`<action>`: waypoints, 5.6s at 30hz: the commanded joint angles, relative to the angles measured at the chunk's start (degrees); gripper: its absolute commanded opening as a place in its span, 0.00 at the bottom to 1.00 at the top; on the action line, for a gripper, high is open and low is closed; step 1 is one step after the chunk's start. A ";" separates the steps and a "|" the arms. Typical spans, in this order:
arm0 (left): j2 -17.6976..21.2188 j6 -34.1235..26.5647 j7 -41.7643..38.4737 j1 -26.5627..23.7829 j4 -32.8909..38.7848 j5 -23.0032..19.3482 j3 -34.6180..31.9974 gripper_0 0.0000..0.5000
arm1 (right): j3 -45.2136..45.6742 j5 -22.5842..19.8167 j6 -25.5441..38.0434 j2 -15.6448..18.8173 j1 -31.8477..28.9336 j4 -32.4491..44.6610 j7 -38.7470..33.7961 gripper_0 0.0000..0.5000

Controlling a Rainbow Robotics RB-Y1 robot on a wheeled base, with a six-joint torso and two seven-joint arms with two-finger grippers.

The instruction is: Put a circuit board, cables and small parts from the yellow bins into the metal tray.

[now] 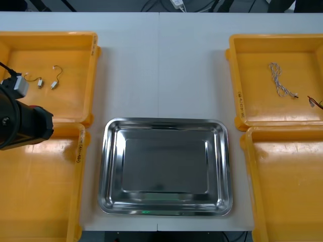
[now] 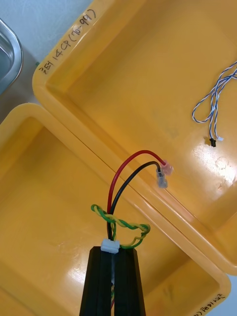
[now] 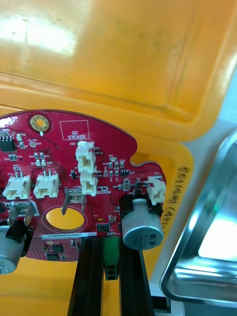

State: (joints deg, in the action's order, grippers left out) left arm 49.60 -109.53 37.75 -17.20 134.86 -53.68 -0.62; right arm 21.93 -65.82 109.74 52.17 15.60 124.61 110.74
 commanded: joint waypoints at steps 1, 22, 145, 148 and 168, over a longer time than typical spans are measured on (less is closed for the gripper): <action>-1.44 -0.47 -2.59 -3.98 2.33 -1.08 3.52 0.00 | 1.62 -0.89 0.26 1.71 1.63 -0.07 -2.01 0.00; -13.04 -0.47 -11.03 -9.34 3.04 9.99 21.45 0.00 | 1.54 -1.15 0.26 1.71 1.63 -0.07 -2.10 0.00; -15.33 7.84 -21.05 -14.70 -6.46 16.85 34.10 1.00 | -18.94 -6.87 -0.23 -6.12 10.33 7.40 -2.72 0.00; -14.01 7.23 -19.91 -16.28 -6.46 15.71 33.14 1.00 | -23.16 -5.72 -0.32 -7.79 12.09 8.10 -3.25 0.00; -3.99 5.91 -2.68 -22.79 -13.05 2.52 22.15 1.00 | -42.41 6.58 -3.31 -17.28 14.29 10.21 -2.63 0.00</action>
State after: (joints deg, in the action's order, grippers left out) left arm 42.48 -103.01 31.55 -36.51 122.92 -49.36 24.50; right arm -17.16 -61.39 106.92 37.78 27.80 132.88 108.70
